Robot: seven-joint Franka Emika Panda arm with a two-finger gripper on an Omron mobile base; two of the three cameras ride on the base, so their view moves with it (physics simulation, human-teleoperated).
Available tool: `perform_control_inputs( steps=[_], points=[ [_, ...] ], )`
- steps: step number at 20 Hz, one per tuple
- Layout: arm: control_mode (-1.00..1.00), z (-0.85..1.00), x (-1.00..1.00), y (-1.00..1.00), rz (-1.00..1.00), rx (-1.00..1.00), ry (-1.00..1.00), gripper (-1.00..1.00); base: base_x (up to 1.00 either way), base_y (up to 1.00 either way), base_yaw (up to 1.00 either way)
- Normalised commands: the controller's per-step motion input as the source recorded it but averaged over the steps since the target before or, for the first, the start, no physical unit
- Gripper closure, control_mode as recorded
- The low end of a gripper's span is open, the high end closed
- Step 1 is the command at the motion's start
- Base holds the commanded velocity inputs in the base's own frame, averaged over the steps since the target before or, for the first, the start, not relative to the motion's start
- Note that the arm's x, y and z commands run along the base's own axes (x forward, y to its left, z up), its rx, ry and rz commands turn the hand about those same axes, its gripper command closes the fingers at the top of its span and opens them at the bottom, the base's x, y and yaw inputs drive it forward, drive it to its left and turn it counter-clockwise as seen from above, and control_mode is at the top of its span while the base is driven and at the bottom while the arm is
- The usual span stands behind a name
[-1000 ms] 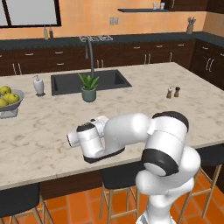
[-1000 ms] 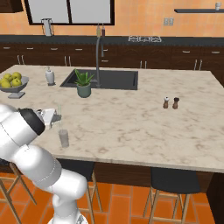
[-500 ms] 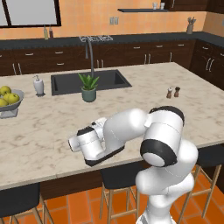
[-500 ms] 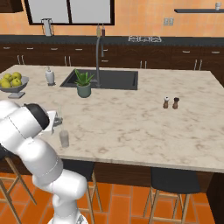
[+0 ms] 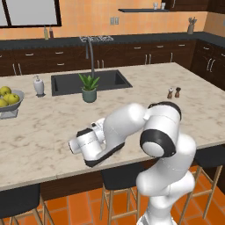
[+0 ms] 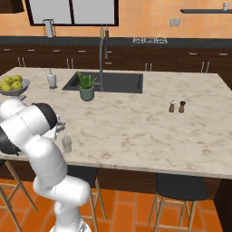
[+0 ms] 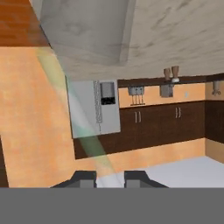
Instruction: Take a straw from the drawer in front and place it inside the glass cup on the dining counter.
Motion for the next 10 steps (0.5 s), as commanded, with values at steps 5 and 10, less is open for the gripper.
perform_control_inputs(
  steps=[5,10],
  points=[
    [-1.0,0.0,0.03,0.03,0.0,0.0,-0.1,1.0,0.0,0.0,0.0],
    [-1.0,0.05,0.0,0.06,0.0,0.0,-0.13,1.0,0.0,0.0,0.0]
  ],
)
